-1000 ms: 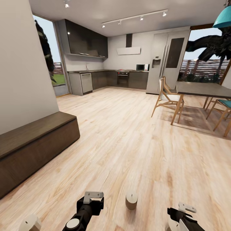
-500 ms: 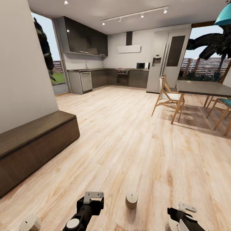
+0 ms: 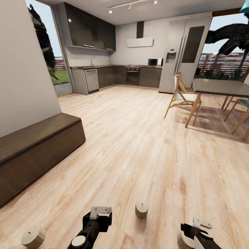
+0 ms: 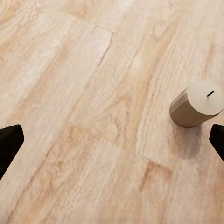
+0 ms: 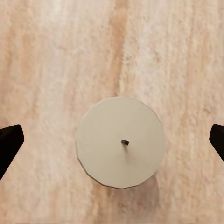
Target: Place each of the two pumpkins and all three candles from the living room inside a cabinet in the living room (use any cabinet), then make sure every cabinet is closed, and position the cauldron so it is next to a table in the living room.
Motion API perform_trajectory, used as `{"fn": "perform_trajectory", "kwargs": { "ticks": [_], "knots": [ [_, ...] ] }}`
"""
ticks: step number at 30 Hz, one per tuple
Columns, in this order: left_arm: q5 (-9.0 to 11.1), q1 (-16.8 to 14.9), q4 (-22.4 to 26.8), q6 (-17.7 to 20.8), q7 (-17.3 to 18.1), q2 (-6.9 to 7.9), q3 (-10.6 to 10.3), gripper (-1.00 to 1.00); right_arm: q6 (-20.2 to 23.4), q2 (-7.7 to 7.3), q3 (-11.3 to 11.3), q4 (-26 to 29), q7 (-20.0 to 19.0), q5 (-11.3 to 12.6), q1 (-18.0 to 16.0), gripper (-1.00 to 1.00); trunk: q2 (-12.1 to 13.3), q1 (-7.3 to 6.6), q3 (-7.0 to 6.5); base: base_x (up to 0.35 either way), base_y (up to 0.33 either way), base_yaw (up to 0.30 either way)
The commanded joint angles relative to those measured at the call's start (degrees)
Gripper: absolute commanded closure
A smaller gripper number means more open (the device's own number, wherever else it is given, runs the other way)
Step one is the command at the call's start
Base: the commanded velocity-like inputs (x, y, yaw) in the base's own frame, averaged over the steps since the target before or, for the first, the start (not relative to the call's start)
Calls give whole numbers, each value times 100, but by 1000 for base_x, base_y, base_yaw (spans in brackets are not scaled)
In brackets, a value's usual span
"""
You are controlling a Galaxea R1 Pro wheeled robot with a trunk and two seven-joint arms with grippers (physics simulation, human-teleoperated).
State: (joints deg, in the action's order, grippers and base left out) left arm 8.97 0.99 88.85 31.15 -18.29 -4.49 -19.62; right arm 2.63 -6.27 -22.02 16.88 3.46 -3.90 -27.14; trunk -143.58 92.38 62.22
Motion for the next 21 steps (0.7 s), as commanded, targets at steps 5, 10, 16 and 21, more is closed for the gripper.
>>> {"fn": "perform_trajectory", "kwargs": {
  "ticks": [5,10,16,21],
  "knots": [
    [56,-1,9,14,-52,0,-6,-100,27,3,-30,9,5,-41,-2,-100,-9,12,115,0,0,0],
    [57,-2,9,14,-52,0,-6,-100,27,9,-30,9,5,-41,-2,-100,-15,25,226,0,0,0],
    [56,3,10,14,-52,0,-6,-100,27,18,-31,9,5,-43,-2,-100,-24,40,359,0,0,0],
    [57,2,10,14,-52,0,-6,-100,27,20,-31,9,5,-46,-2,-100,-25,43,381,0,0,0]
  ]
}}
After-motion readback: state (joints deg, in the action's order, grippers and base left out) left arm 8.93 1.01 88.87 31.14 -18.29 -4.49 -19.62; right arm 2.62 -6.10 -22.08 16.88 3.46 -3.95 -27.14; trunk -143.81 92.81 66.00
